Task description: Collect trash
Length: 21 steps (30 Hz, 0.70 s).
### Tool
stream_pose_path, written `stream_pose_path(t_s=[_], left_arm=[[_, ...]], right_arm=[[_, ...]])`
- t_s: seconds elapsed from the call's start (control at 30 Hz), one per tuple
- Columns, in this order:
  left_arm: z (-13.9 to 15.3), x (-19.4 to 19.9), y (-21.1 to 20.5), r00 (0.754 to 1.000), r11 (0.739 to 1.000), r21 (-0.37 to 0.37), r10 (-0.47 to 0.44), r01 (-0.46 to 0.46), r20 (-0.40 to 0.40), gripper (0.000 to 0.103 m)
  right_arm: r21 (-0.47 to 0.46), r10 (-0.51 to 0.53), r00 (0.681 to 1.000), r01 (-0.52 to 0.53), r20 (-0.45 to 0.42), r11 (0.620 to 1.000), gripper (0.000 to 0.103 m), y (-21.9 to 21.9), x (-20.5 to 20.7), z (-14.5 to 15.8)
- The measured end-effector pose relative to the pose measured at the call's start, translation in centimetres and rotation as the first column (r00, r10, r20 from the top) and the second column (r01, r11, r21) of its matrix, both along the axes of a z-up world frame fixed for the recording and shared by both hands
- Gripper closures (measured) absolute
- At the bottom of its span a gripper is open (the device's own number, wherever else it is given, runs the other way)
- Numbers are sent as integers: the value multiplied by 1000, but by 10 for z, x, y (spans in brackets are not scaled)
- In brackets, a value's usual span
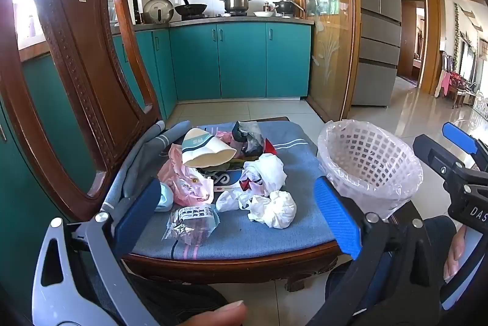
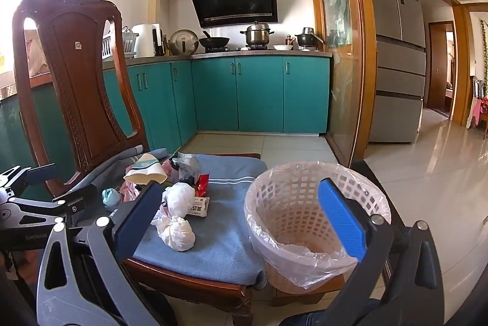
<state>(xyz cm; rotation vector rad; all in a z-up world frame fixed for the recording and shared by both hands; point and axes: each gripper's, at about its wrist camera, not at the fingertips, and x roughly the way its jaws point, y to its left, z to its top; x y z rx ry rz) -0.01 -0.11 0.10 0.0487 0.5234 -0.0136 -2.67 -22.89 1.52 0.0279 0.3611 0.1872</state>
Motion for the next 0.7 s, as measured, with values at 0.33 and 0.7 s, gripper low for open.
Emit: stream_pose_path(t_s=[0.33,0.7], left_arm=[[-3,-2,-2,1000,1000,3,-3,3,-7,3],[-4,-2,-2,1000,1000,3,-4,4,-14,3]], right_arm=[[-5,2,1000,-2,-1,1000,3,0,0,-1],[-4,2,1000,-2,-1,1000,3,-1,0,-2]])
